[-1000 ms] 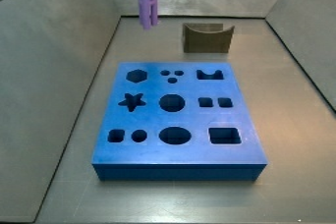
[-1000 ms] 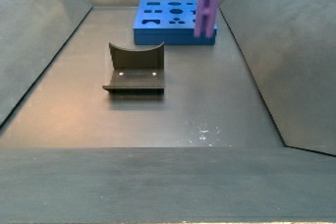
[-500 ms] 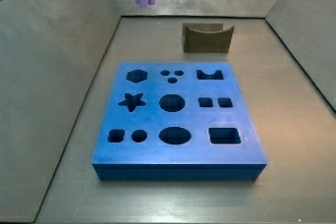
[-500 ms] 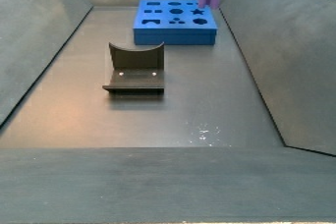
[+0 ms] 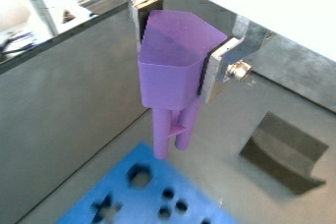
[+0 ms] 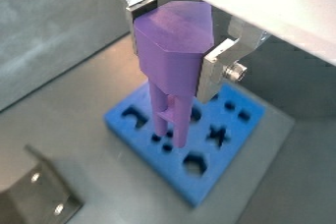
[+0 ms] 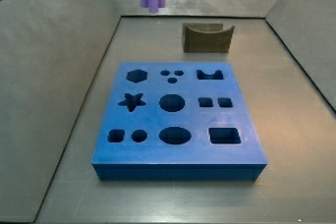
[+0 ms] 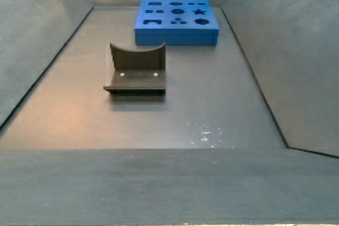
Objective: Pick up the 3 prong object. Move up. Move to above the board. Insert the 3 prong object.
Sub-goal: Move to above the board, then insert the 3 prong object.
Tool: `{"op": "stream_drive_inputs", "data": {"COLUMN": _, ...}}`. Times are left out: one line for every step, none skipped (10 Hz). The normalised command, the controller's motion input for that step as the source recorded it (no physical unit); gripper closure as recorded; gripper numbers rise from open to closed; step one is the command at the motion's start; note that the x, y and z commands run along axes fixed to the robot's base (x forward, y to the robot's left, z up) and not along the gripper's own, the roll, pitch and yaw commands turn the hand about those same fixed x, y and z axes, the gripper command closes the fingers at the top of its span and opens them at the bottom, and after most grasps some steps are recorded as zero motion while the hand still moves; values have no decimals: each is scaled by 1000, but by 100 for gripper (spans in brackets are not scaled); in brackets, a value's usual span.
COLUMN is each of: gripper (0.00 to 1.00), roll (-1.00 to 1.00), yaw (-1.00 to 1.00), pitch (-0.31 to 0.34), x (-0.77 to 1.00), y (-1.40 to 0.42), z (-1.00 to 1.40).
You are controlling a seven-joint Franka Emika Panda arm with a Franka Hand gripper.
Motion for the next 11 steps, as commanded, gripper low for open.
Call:
{"op": "stream_drive_inputs", "data": {"gripper": 100, "roll": 40, "yaw": 48, "pitch": 109, "x": 380, "y": -934, "z": 293}}
{"op": "stream_drive_inputs", "data": {"gripper": 100, "roll": 41, "yaw": 23, "pitch": 109, "x": 289, "y": -632, "z": 198}}
{"op": "stream_drive_inputs", "data": {"gripper": 100, "roll": 48, "yaw": 16, "pitch": 97, "x": 180, "y": -315, "z": 106}}
{"op": "stream_drive_inputs", "data": {"gripper": 100, "roll": 24, "yaw": -897, "pitch": -40, "x": 123, "y": 0, "z": -69}}
{"op": "stream_drive_inputs", "data": {"gripper": 100, "roll": 44, "yaw": -1000, "pitch": -27, "x": 0, "y": 0, "z": -174}}
{"op": "stream_drive_inputs", "data": {"gripper": 100, "roll": 27, "yaw": -951, "pitch": -46, "x": 114, "y": 46, "z": -251}}
{"op": "stream_drive_inputs", "data": {"gripper": 100, "roll": 30, "yaw": -666, "pitch": -11, "x": 420, "y": 249, "z": -357}}
{"op": "stream_drive_inputs", "data": {"gripper": 100, "roll": 36, "yaw": 0, "pitch": -27, "x": 49, "y": 63, "z": -606}}
{"op": "stream_drive_inputs", "data": {"gripper": 100, "roll": 24, "yaw": 6, "pitch": -100, "x": 0, "y": 34, "z": -920}}
{"op": "stream_drive_inputs", "data": {"gripper": 100, "roll": 0, "yaw": 0, "pitch": -147, "x": 0, "y": 11, "z": -949}}
{"op": "stream_drive_inputs", "data": {"gripper": 100, "roll": 0, "yaw": 0, "pitch": -131, "x": 0, "y": 0, "z": -997}}
